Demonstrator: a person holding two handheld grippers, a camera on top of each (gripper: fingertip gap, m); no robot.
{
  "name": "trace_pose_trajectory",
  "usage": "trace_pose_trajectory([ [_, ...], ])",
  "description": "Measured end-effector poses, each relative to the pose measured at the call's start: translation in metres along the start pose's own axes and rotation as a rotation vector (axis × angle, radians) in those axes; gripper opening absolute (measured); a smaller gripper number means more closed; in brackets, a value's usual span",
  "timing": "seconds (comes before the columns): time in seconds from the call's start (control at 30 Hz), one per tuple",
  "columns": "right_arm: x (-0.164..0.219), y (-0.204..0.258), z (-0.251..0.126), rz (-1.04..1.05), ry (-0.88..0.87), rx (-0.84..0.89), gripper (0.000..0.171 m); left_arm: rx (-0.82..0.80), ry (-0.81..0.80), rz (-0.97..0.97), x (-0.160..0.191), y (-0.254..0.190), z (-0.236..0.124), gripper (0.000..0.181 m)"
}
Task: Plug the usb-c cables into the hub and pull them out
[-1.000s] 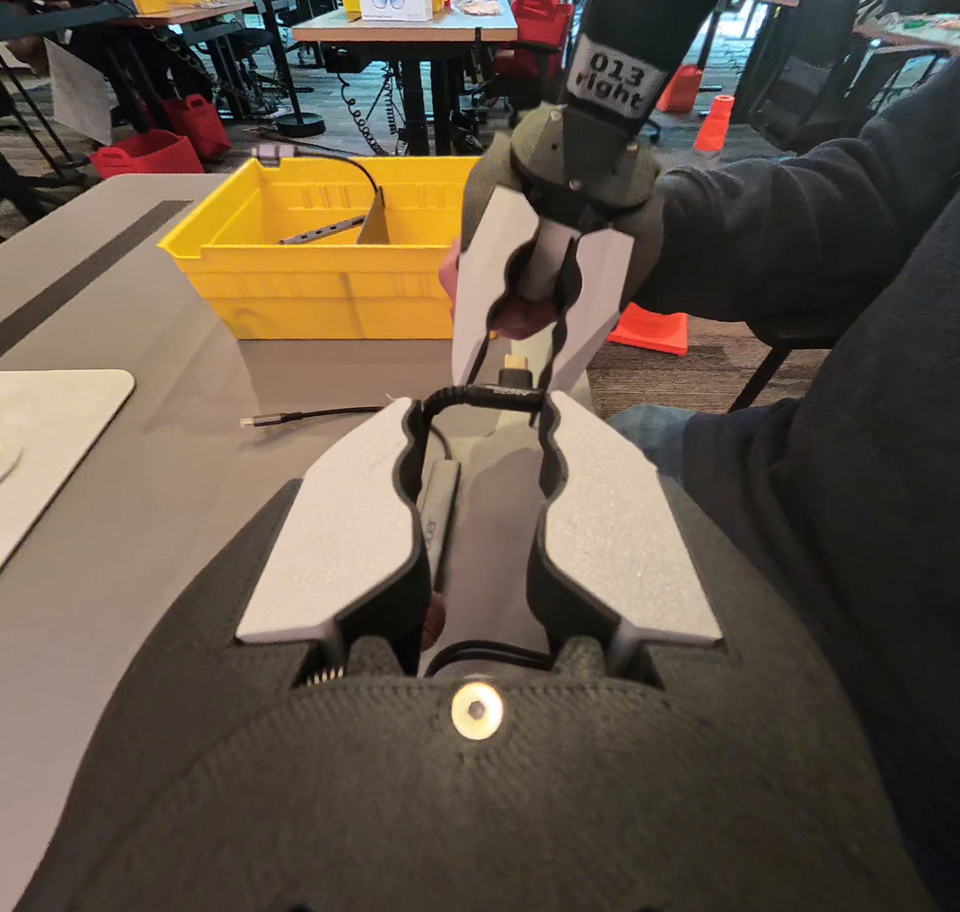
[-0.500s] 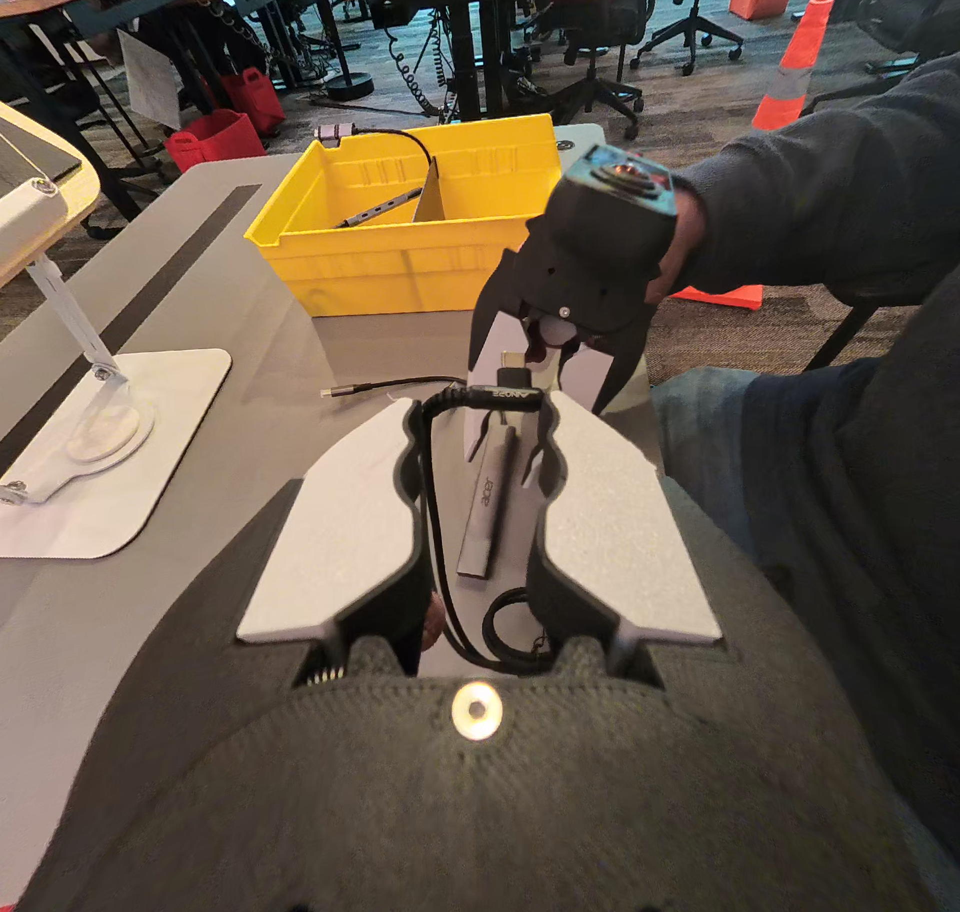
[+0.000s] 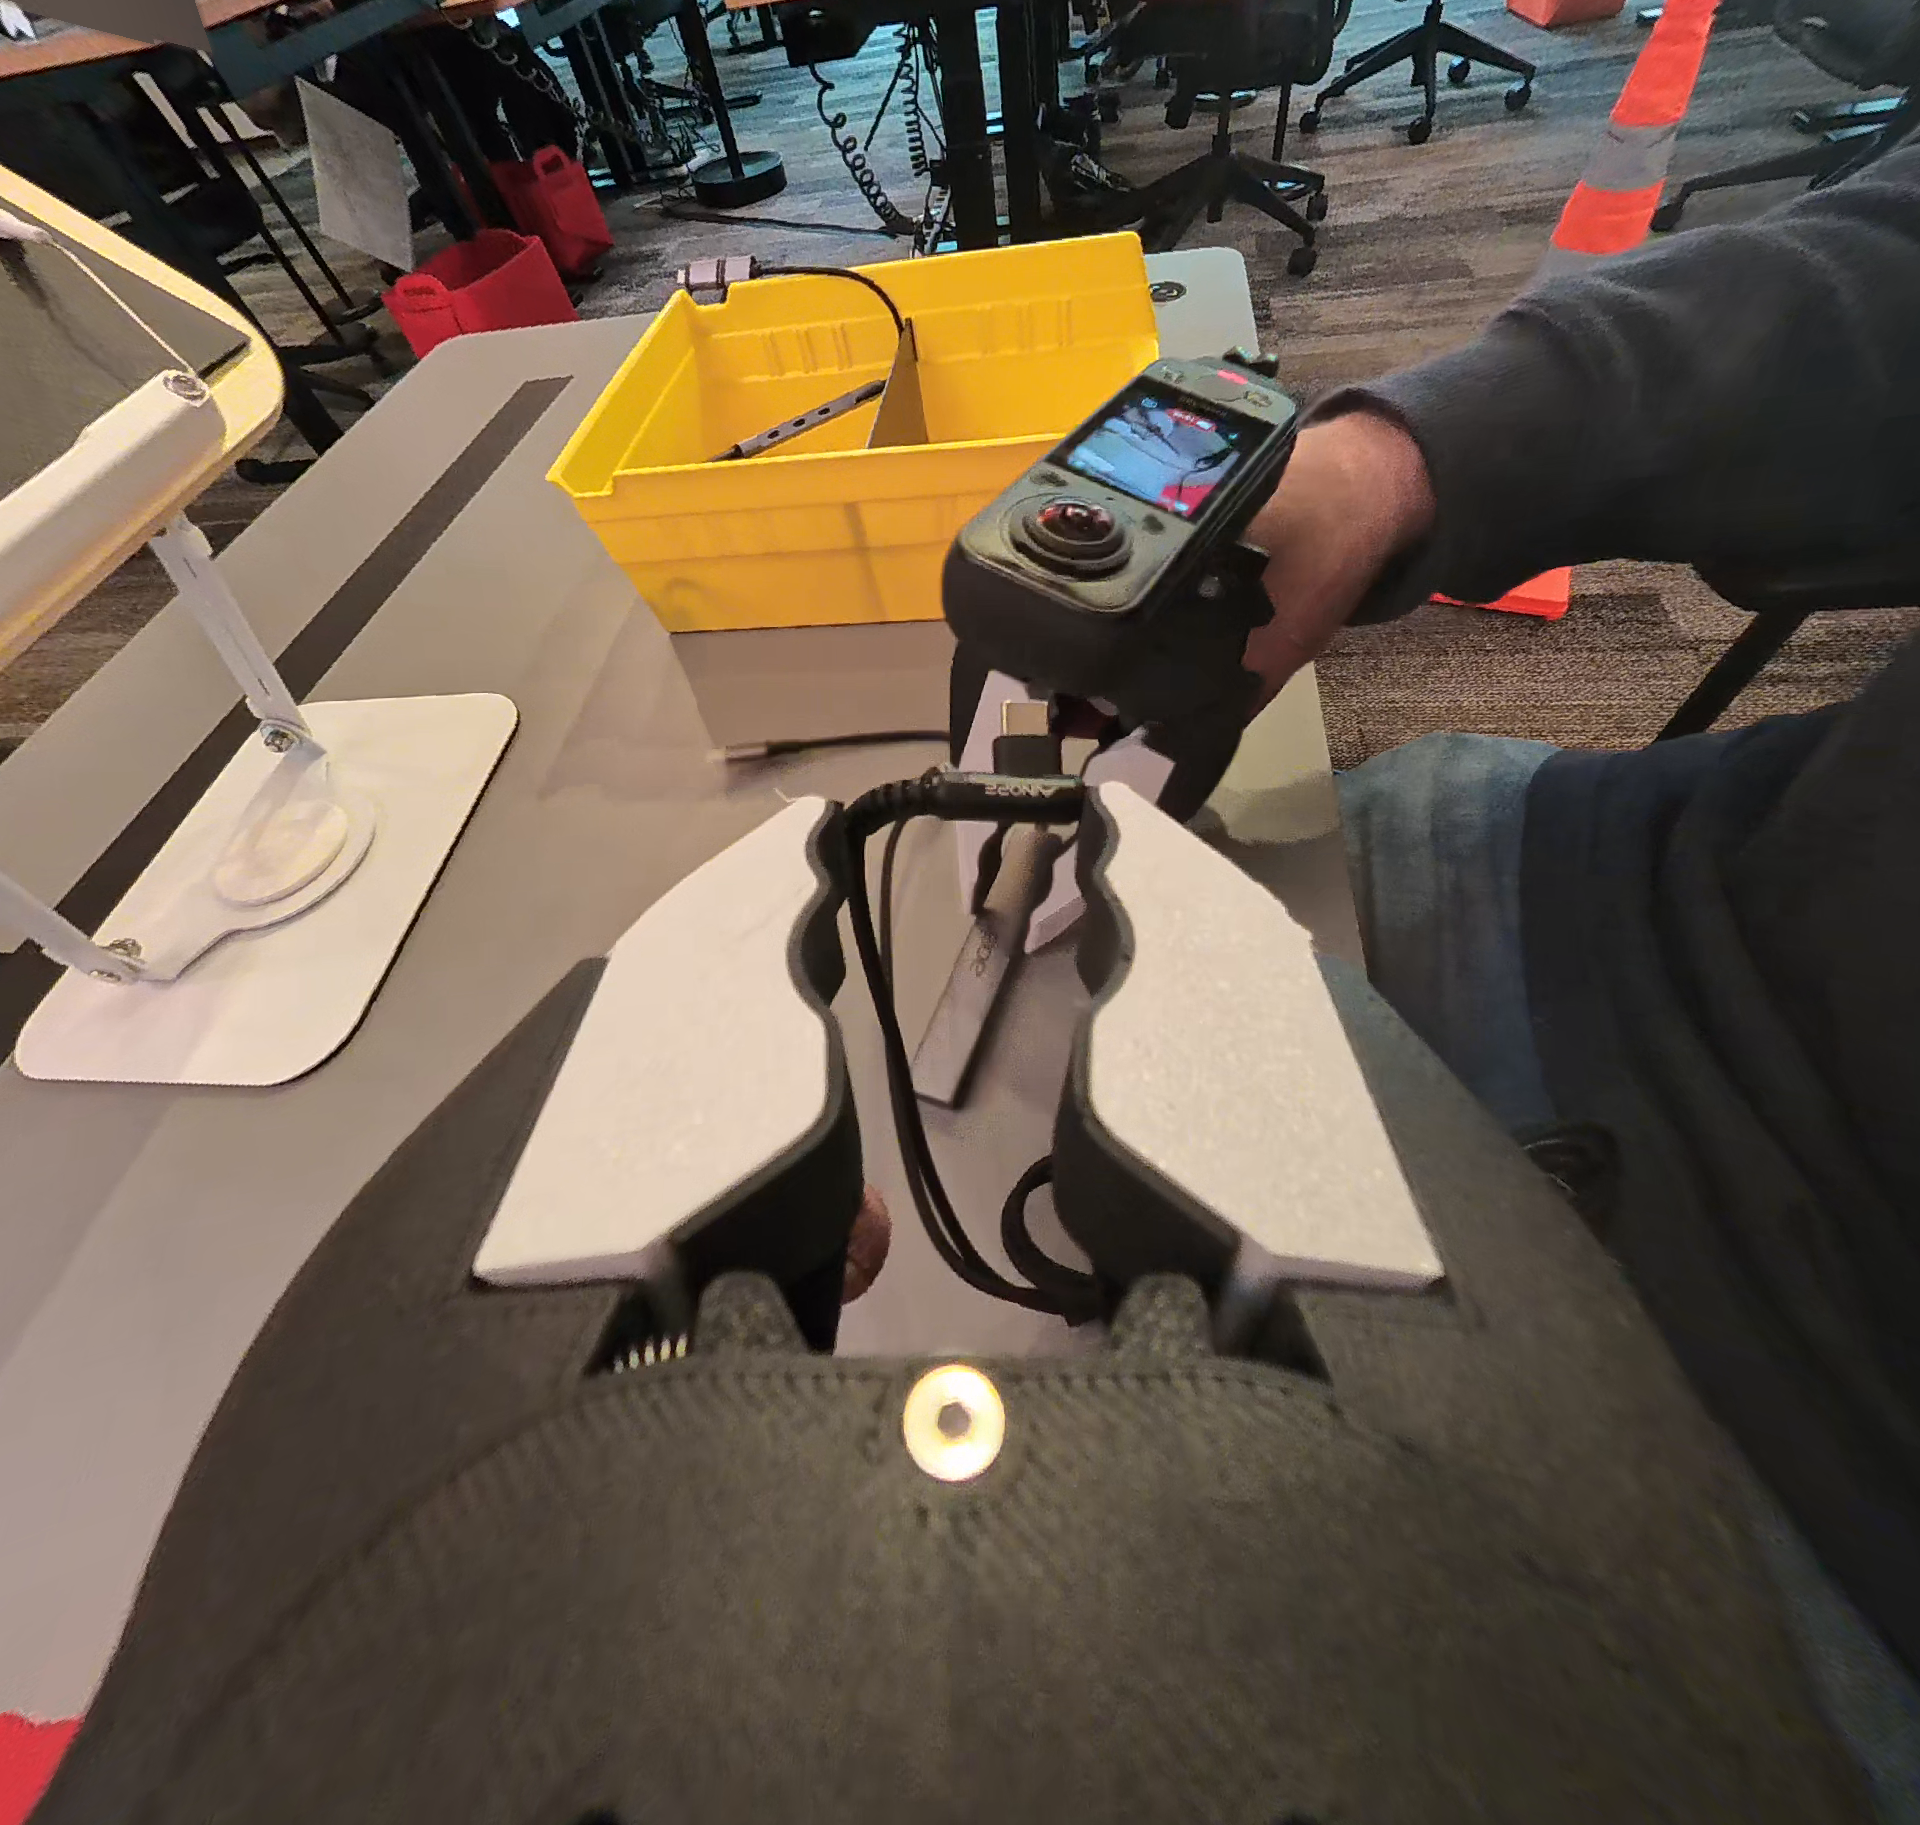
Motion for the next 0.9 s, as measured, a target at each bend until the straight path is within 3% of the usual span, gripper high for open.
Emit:
trace_pose_trajectory([
  [0.13,-0.003,0.009,-0.003,0.176,-0.034,-0.054,0.019,-0.01,0.008,0.0,0.002,0.002,-0.001,0.042],
  [0.2,-0.011,0.015,-0.011,0.227,-0.092,-0.09,0.031,-0.011,0.006,-0.005,0.003,0.003,-0.001,0.042],
  [0.4,0.015,0.01,-0.024,0.058,0.039,0.015,0.034,-0.014,0.007,-0.008,0.005,0.005,-0.003,0.042],
  [0.43,0.02,0.011,-0.024,0.063,0.063,0.016,0.027,-0.015,0.007,-0.007,0.005,0.006,-0.003,0.042],
  [0.57,0.023,0.033,-0.02,0.134,0.093,-0.062,0.035,-0.019,0.01,-0.006,0.005,0.007,-0.004,0.042],
  [0.7,0.001,0.063,-0.024,0.206,-0.021,-0.214,0.04,-0.023,0.01,-0.004,0.005,0.007,-0.005,0.042],
  [0.8,-0.001,0.061,-0.03,0.105,-0.049,-0.195,0.053,-0.025,0.009,-0.001,0.004,0.007,-0.006,0.042],
  [0.9,0.001,0.065,-0.037,-0.091,-0.065,-0.192,0.051,-0.027,0.012,0.003,0.004,0.008,-0.008,0.042],
])
Point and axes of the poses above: each gripper's, where its closed fingertips meet, z out along the fingers, x out of its underside, y = z × x across the jaws, the point moved 2 cm from there along -z, back along the fingers
